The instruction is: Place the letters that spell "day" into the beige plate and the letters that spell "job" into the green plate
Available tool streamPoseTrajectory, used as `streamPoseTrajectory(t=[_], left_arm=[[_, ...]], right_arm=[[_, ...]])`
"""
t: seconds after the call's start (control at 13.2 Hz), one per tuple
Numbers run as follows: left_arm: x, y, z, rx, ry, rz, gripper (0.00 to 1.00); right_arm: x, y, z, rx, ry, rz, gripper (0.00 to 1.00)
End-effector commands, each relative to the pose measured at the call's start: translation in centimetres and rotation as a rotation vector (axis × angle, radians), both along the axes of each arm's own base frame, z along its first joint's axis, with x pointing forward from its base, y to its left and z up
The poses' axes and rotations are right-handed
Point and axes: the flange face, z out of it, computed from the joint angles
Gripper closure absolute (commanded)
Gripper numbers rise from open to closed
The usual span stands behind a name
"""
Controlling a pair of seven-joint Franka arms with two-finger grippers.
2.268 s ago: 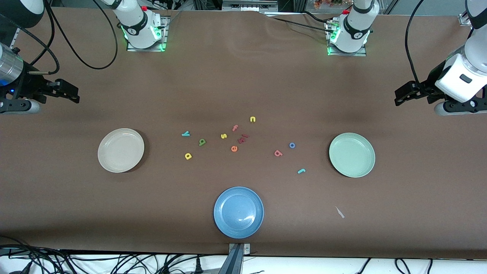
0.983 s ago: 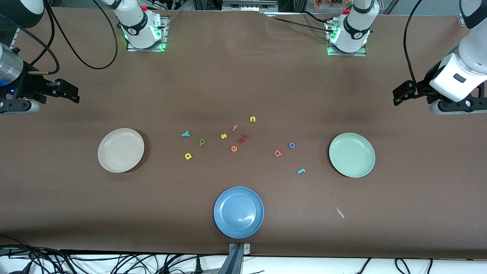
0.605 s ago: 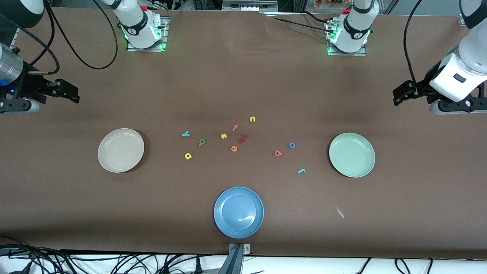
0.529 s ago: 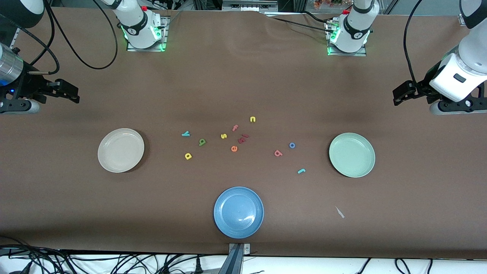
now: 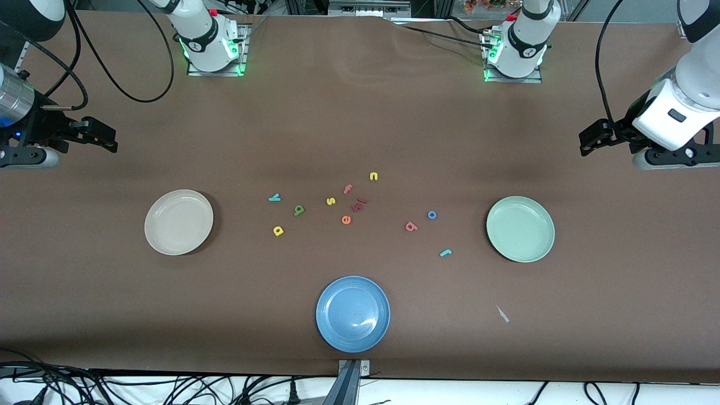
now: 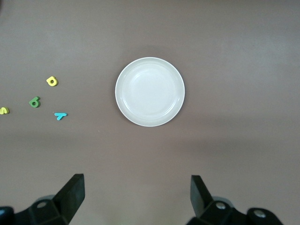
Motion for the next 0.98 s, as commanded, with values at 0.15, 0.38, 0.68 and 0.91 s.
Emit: streamPoseTrajectory(t=[0.15, 0.38, 0.68, 0.91], left_arm=[[0.7, -5.8, -2.4, 0.022, 0.037, -0.118, 0.00], [1.3, -6.9, -4.2, 0.011, 0.064, -0.139, 0.00], [2.0, -8.9, -6.4, 0.011, 0.078, -0.172, 0.00], [2.7, -9.5, -8.7, 0.009, 0.112, -0.179, 0.00]], right_arm=[[-0.2, -0.1, -0.1, -0.013, 0.003, 0.011, 0.00], [-0.3, -0.1, 0.0, -0.013, 0.002, 0.011, 0.00], [-0.3, -0.1, 0.0, -0.013, 0.002, 0.011, 0.00], [-0.2, -0.1, -0.2, -0.013, 0.006, 0.011, 0.00]])
